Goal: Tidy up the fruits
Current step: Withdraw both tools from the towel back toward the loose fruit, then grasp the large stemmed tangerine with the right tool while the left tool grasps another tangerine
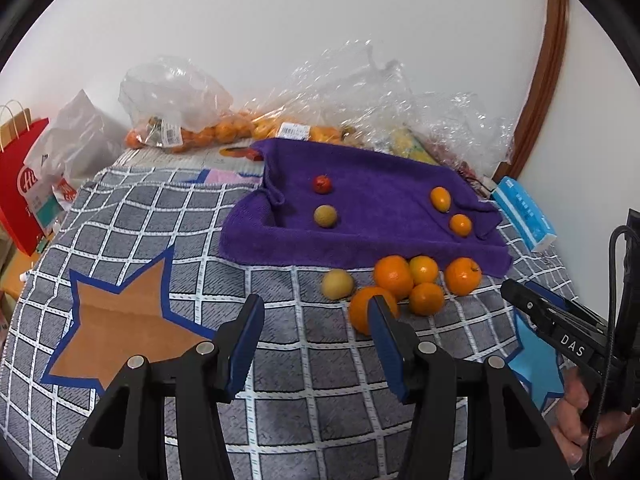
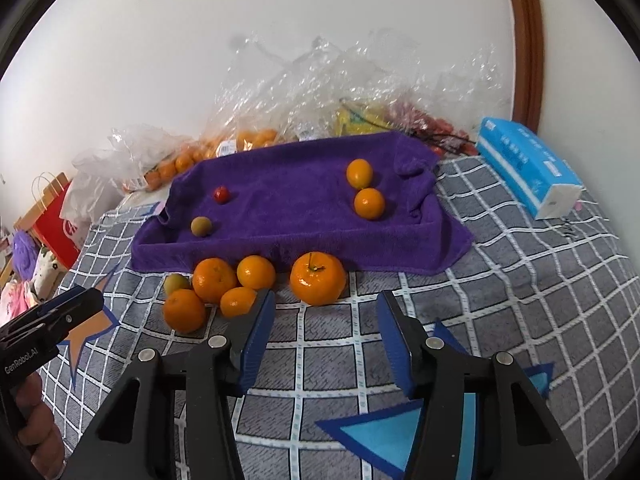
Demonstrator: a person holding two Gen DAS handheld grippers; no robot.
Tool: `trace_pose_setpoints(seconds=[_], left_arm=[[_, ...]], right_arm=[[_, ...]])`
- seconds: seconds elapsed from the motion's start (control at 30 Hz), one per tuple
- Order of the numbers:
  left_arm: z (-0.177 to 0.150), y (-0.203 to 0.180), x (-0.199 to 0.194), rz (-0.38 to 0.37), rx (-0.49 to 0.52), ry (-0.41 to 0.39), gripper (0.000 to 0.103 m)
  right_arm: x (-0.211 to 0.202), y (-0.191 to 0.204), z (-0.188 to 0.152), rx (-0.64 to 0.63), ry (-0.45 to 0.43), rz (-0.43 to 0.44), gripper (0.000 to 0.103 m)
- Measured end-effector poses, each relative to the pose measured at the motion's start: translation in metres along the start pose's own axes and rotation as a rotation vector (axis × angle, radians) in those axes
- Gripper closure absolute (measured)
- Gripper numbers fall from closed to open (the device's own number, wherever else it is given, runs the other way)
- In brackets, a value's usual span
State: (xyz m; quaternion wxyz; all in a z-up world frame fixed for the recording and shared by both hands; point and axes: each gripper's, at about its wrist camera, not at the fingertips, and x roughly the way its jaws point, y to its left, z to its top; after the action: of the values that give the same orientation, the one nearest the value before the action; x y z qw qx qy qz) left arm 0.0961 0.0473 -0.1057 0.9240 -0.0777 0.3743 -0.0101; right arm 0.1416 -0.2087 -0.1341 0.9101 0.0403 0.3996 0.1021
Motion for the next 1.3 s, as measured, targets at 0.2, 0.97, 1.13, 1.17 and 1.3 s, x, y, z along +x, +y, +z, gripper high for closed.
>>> trace_pose_setpoints(seconds=[0.2,0.97,1.13,1.17,1.3], left_arm=[[0.006,0.010,0.018,-0.010,-0.034,0.041,0.052],[0.009,0.042,0.045,-0.020,-0.078,0.101,0.052],[0.007,0.038,0.044,-0.057,-0.067,0.117,0.052],[0.007,0.035,0.043,-0.062,-0.061,0.116,0.052],[0.007,0.021,0.040,-0.117,-0.039,0.126,0.052]], right_arm=[[0.027,0.001,0.000,-0.018,0.055,0.003,0.050],[0.083,0.015,0.016,-0.068,0.112,-0.040,0.060],[0.070,0.013,0.015,-0.051,0.094,-0.019,0.060],[0.066,0.012,0.015,-0.050,0.089,-0.015,0.060],[0.049,0.010,0.015,-0.056,0.052,-0.017,0.060]])
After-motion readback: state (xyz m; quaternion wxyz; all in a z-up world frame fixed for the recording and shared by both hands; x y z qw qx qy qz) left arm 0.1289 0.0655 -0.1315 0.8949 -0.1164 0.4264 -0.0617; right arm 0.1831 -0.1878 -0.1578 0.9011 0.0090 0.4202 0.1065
